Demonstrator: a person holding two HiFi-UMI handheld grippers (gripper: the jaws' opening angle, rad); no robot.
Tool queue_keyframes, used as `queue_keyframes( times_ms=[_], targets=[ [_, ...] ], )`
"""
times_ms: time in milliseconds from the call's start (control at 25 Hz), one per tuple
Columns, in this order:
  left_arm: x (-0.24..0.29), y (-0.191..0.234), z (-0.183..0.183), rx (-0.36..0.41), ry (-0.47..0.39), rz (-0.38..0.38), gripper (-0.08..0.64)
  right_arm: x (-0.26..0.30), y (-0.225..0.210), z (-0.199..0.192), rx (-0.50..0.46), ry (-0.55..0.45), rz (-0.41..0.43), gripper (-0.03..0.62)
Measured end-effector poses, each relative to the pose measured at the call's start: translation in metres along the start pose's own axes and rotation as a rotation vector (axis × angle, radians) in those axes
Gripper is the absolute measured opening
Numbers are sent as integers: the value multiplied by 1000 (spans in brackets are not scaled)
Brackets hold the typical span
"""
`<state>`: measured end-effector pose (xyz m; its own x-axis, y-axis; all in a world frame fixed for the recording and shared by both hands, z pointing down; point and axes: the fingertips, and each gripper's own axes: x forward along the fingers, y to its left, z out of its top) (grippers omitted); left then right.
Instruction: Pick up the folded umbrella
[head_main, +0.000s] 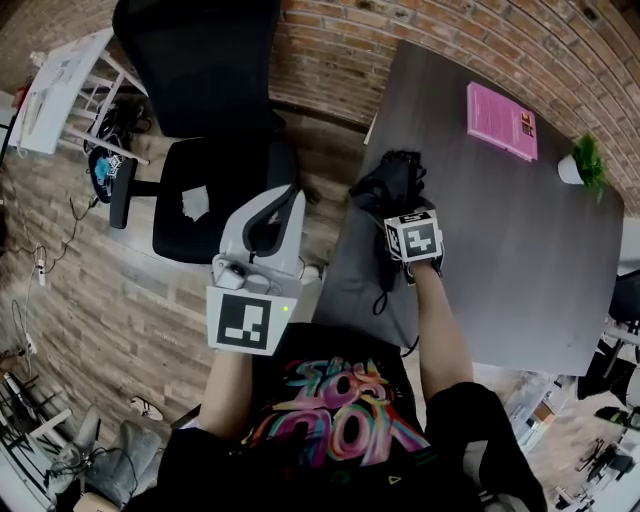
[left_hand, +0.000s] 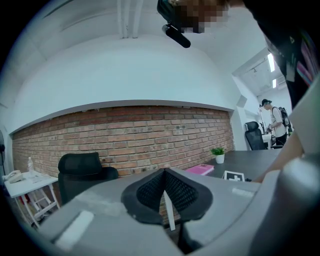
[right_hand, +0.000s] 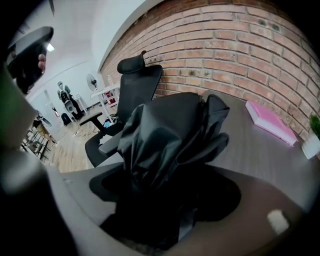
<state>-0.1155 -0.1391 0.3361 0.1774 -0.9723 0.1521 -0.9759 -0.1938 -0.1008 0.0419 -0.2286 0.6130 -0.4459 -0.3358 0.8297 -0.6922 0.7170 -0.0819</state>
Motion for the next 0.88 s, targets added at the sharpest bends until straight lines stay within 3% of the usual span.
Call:
queue_keyframes(
  times_ms=[400,640,880],
  targets=[
    [-1,1,8,2,-15,1,2,-4,-1,0,33,-3,5,349],
    [-3,3,8,10,-14,15,2,-7,-4,0,144,-33,34,271],
    [-5,7,11,7,-20,24,2,-13,2,3,179,-58,59,258]
  ],
)
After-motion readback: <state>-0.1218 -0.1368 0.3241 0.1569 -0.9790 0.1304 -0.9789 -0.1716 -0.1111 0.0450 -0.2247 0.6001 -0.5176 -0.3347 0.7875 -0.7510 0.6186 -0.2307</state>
